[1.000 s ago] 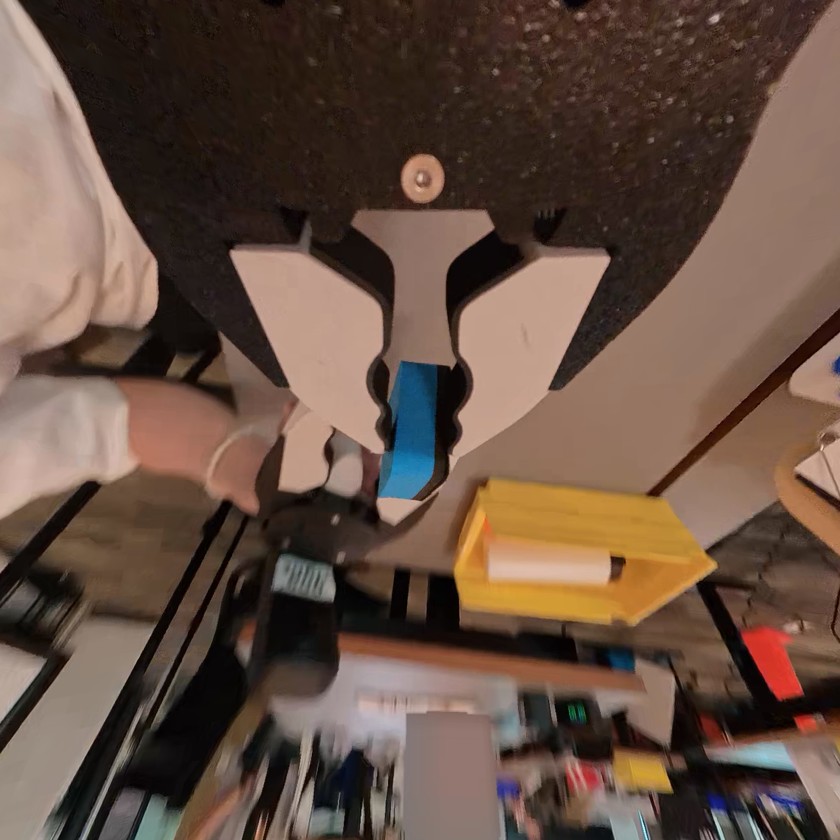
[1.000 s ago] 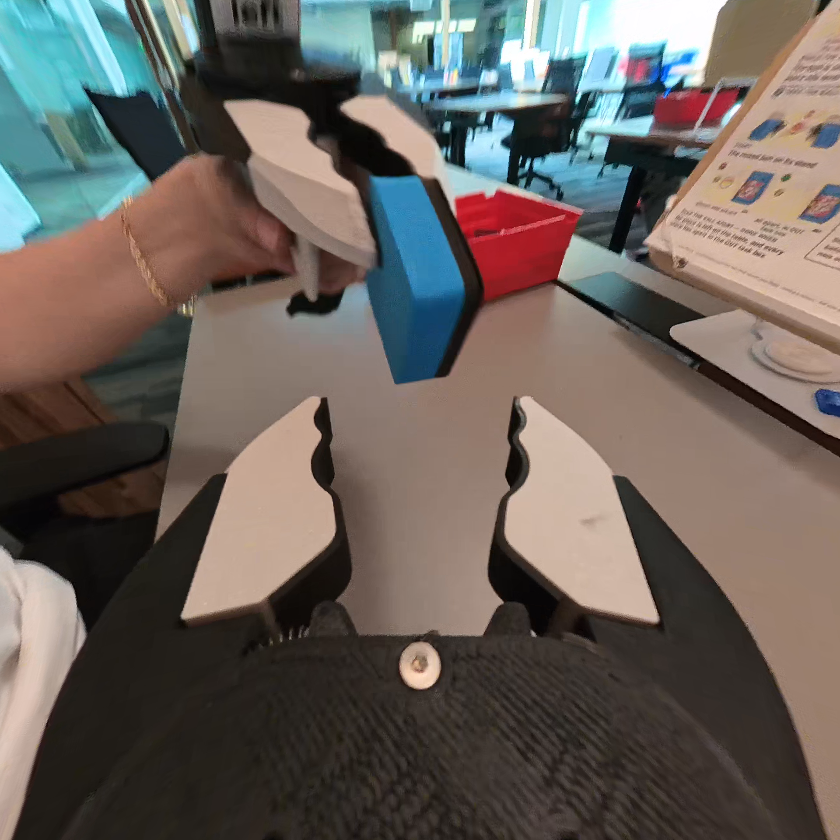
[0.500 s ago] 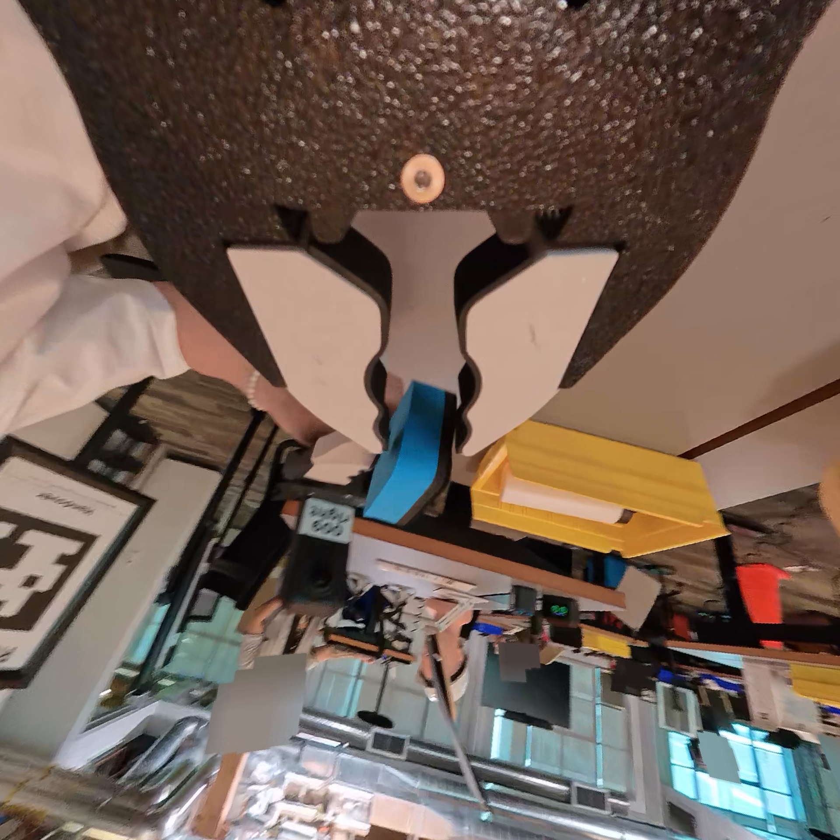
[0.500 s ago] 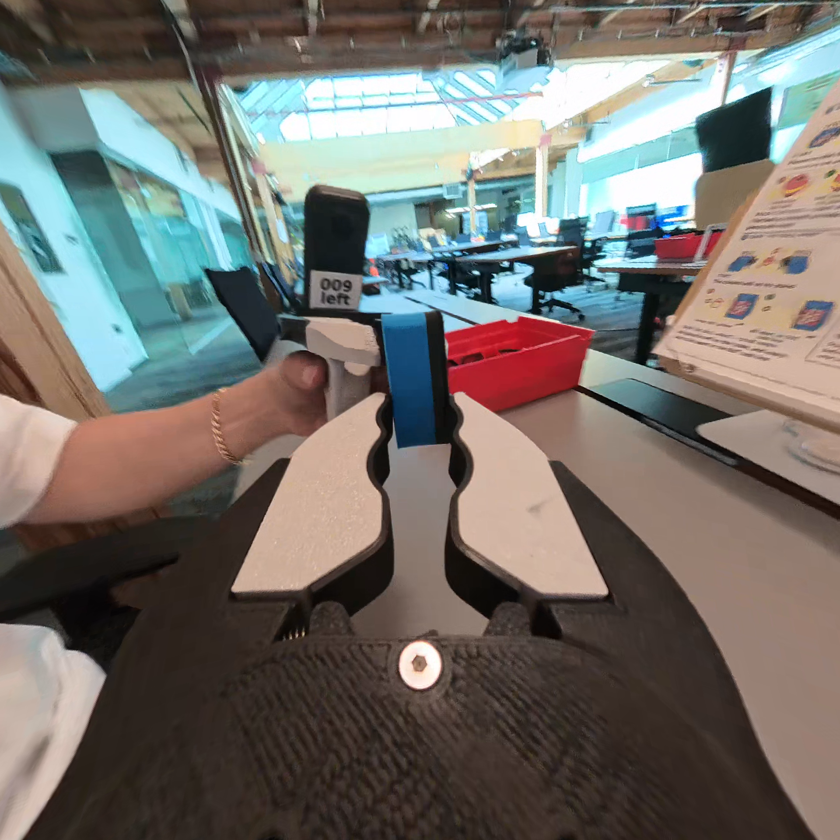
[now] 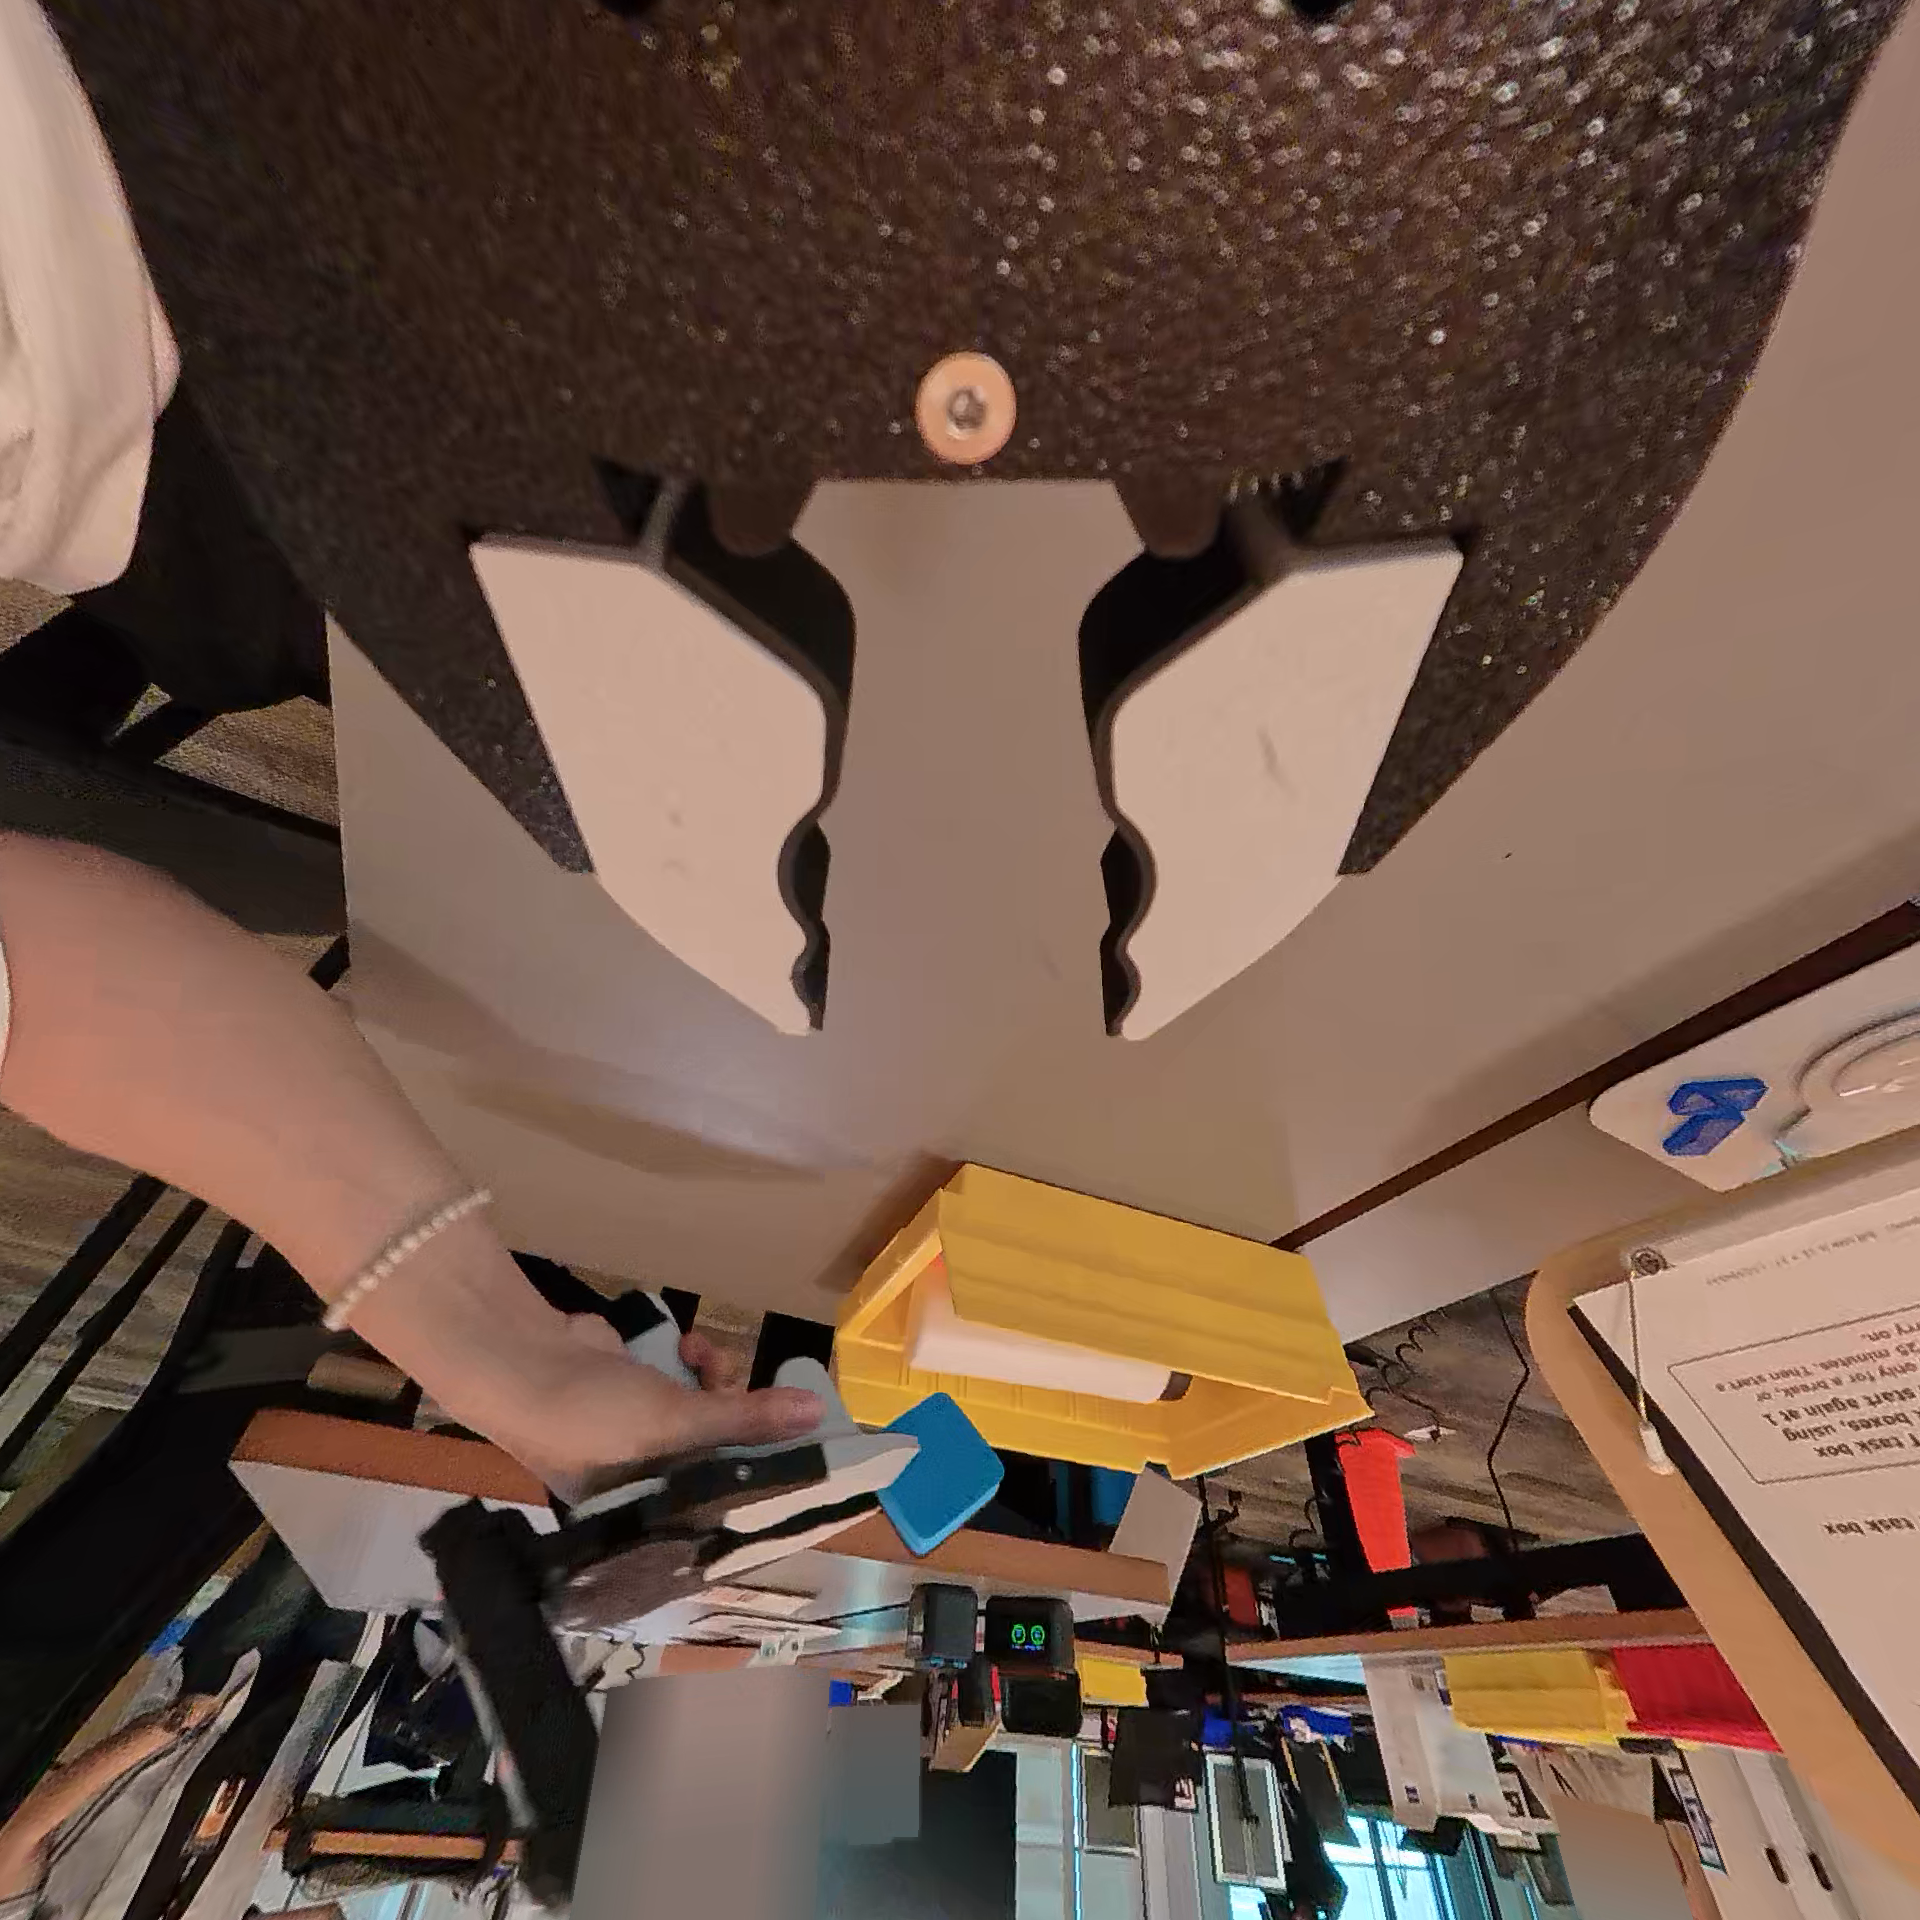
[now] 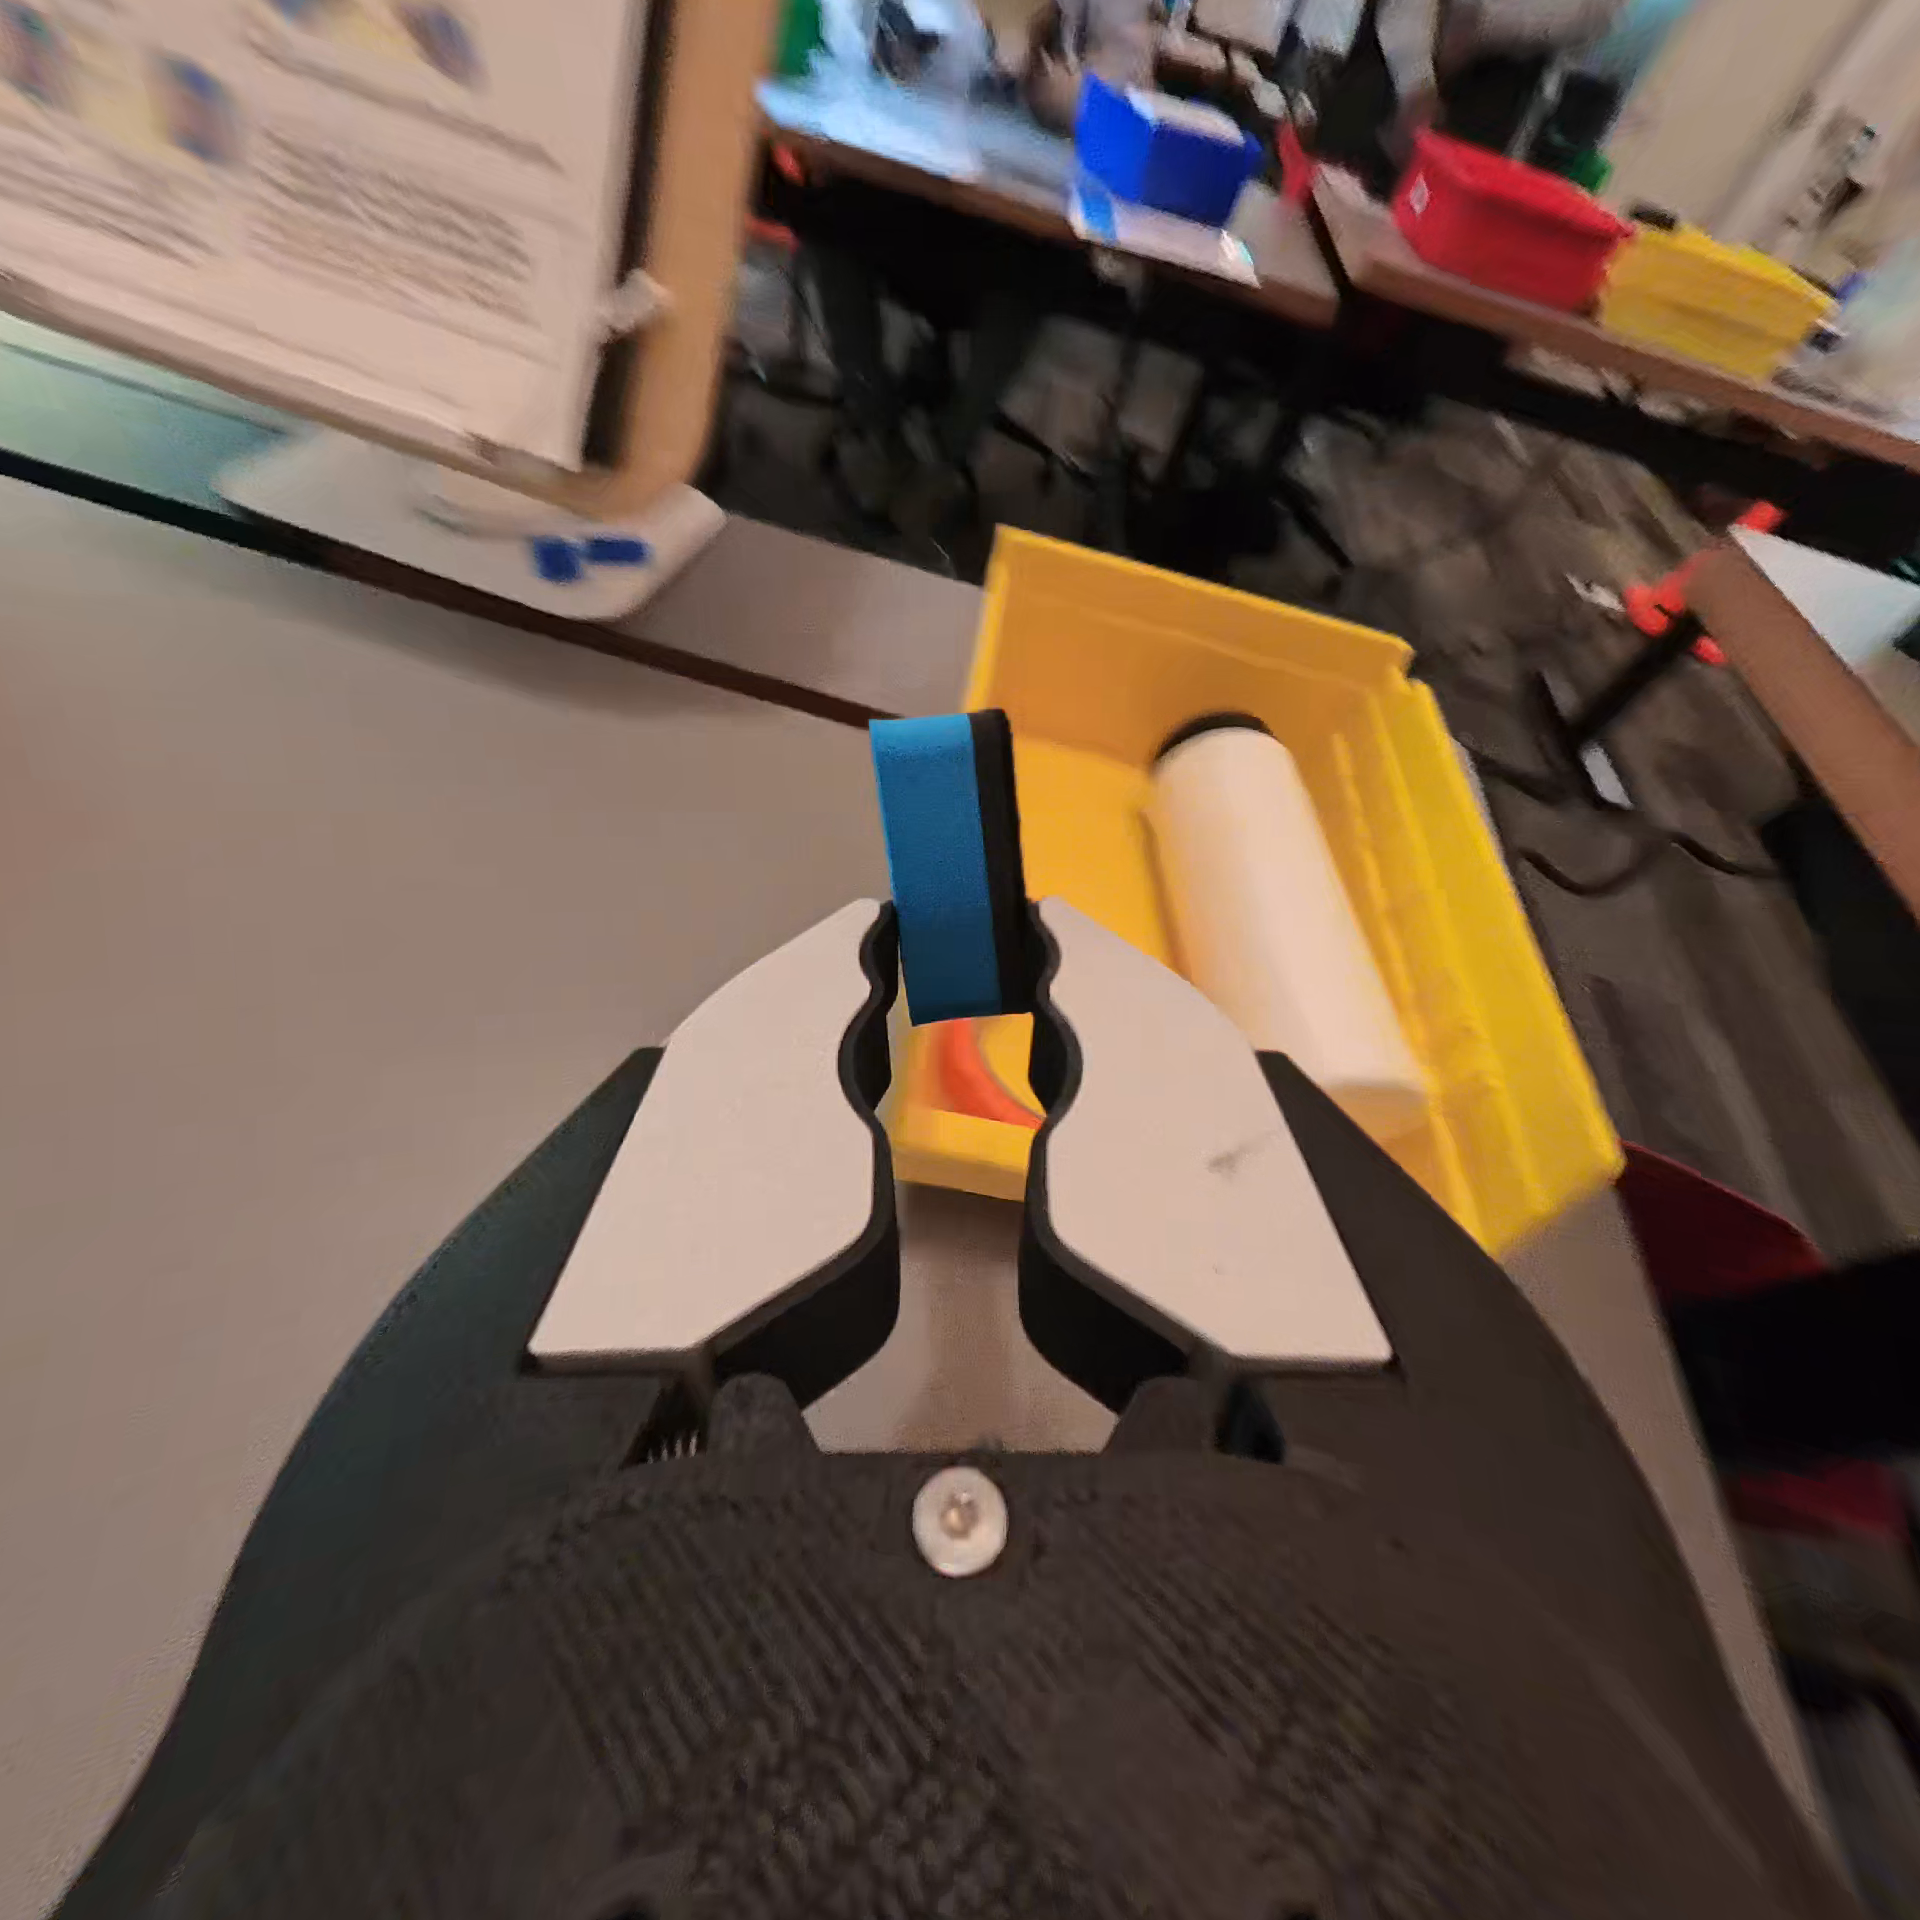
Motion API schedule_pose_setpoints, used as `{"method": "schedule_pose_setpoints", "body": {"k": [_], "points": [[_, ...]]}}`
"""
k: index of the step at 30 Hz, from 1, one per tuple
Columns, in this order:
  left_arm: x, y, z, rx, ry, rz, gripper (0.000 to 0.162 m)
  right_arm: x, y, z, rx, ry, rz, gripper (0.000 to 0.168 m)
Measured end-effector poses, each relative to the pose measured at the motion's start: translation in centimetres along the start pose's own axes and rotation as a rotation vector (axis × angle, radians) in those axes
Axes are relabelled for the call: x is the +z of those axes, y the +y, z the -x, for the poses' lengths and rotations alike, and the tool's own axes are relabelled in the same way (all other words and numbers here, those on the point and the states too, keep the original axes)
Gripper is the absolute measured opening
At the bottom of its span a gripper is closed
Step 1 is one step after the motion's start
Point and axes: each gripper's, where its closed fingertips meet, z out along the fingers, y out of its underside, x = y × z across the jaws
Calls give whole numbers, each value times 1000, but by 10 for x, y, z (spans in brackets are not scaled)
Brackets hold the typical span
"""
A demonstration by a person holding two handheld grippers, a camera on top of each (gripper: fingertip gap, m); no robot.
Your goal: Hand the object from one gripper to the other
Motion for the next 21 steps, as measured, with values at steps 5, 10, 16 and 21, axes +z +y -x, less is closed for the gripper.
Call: {"method": "schedule_pose_setpoints", "body": {"k": [5,10,16,21], "points": [[-7,1,-5,-10,3,-9,50,49,22,-46,-196,123,136,22],[-20,6,-2,-22,-8,-24,49,89,55,-52,-491,113,285,23],[-34,13,6,-68,-8,-64,49,106,80,-63,-574,130,438,23],[-43,16,13,-67,-17,-43,49,106,100,-59,-541,81,525,23]]}}
